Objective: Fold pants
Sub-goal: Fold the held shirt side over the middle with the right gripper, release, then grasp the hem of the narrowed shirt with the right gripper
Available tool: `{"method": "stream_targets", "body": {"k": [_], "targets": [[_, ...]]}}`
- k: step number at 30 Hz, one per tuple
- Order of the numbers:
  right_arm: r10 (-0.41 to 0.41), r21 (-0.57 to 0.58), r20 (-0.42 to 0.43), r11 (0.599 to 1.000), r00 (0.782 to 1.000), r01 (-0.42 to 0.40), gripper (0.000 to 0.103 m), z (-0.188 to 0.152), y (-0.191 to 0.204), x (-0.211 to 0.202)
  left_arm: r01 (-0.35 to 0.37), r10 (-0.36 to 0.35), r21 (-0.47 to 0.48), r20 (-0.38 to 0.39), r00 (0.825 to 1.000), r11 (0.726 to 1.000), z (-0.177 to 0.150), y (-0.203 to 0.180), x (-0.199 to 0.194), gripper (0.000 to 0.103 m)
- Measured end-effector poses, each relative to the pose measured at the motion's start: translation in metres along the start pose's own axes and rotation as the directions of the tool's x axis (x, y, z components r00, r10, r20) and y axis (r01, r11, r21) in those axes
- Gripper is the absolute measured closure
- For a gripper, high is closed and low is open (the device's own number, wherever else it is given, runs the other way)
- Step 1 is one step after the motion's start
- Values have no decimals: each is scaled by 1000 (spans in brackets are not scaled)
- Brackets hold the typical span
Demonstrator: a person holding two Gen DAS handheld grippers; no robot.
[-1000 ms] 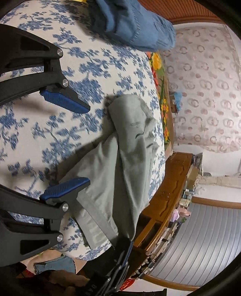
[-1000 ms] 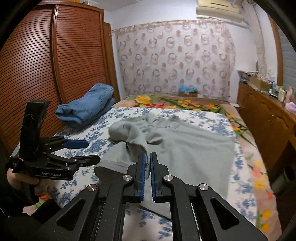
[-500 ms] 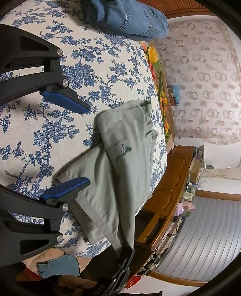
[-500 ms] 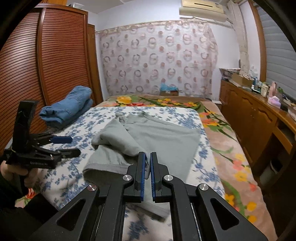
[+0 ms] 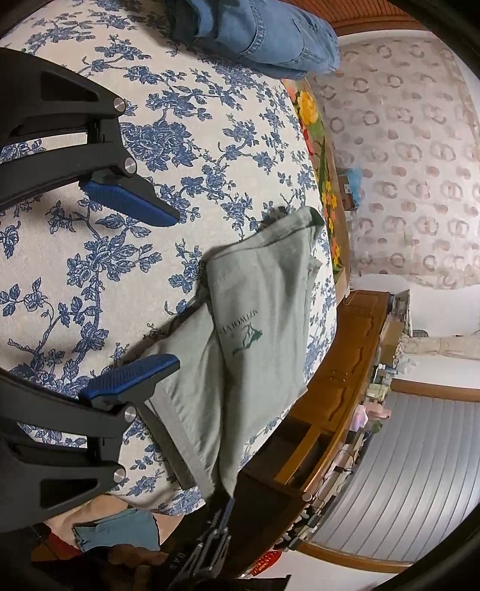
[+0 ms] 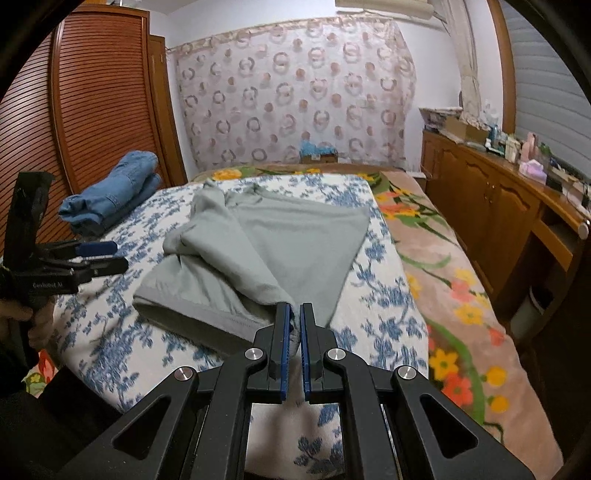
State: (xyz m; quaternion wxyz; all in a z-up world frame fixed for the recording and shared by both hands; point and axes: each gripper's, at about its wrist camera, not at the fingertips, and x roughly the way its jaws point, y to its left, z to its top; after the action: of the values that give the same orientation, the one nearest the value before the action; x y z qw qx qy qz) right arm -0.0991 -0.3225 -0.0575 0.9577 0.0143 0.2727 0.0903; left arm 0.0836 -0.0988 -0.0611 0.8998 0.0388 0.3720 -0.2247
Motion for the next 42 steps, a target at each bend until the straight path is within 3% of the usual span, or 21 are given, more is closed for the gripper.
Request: {"method": "stream_targets", "body": {"k": [15, 20, 25, 35, 42], "targets": [[2, 36, -53, 999, 999, 0, 98, 13, -12, 8, -2, 2, -12, -9, 1000, 1000, -5, 2, 3, 31], [-23, 34, -4, 999, 1000, 23, 82, 17, -16, -7, -6, 6, -26, -3, 1000, 1000, -6, 9, 0, 31], [-7, 36, 50, 999, 999, 6, 78, 23, -16, -22, -16, 16, -30, 6, 1000, 999, -4, 14, -5, 31], [114, -91, 62, 990, 991, -109, 77, 49, 22, 3, -55, 57, -54, 39, 998, 997, 2, 33, -19, 31], [221, -123, 57, 969, 974, -213, 77, 76, 41, 34, -63, 65, -37, 77, 995, 997, 17, 37, -28, 31]]}}
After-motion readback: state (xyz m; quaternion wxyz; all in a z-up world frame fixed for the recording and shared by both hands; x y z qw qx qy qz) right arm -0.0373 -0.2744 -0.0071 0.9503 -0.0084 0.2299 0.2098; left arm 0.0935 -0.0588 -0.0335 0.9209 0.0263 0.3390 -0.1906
